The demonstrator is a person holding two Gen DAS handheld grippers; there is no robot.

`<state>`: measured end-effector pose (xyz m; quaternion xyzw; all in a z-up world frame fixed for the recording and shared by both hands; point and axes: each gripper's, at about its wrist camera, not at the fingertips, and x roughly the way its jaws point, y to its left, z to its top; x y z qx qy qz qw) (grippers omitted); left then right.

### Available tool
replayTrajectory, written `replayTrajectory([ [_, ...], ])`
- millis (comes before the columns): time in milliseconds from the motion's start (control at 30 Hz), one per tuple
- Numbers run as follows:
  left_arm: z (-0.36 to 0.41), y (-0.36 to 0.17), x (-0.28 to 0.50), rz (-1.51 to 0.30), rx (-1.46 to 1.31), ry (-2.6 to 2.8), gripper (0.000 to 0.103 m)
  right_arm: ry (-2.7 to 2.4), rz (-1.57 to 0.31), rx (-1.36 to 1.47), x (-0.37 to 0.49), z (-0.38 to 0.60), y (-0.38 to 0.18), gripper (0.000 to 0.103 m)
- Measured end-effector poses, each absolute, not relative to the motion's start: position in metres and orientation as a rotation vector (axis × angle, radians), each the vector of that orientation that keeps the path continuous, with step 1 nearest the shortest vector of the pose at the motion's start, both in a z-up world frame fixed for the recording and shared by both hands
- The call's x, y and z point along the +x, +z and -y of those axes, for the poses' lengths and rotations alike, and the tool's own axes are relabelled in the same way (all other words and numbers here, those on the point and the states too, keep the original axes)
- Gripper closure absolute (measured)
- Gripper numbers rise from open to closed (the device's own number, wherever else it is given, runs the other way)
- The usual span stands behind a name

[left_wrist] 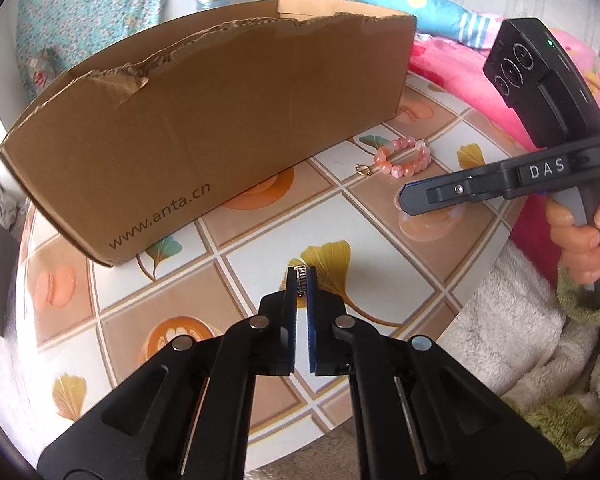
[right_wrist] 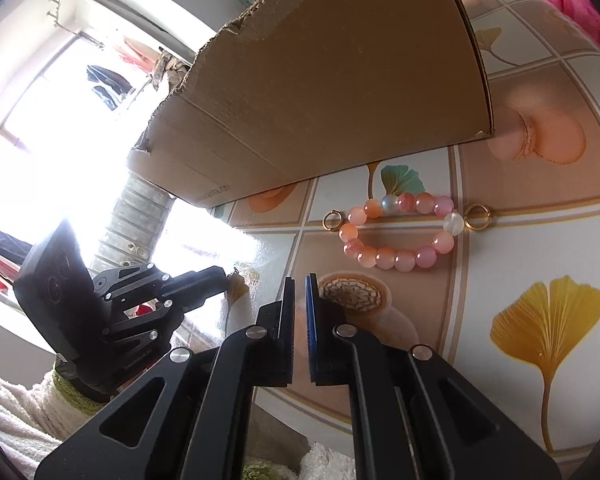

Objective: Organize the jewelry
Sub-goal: 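Lower the left gripper onto the silver spring charm and close it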

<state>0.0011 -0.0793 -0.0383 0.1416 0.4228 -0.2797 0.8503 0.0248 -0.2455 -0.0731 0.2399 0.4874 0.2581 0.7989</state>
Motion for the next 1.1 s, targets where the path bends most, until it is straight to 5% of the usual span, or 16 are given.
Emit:
replayTrajectory([
  [200,0.072,-0.032,-0.005,-0.891,0.199,-0.544,0.098,0.553,-1.042,0.488,0.022,0.243,-0.064,0.097],
  [333,0.073,-0.03,-0.004,-0.887,0.167,-0.522,0.089,0.555,-1.046,0.481,0.023,0.24,-0.064,0.097],
  [1100,0.079,-0.034,0.007,-0.959,0.168,-0.433,0.099,0.55,-1.03,0.51,0.025,0.253,-0.067,0.097],
])
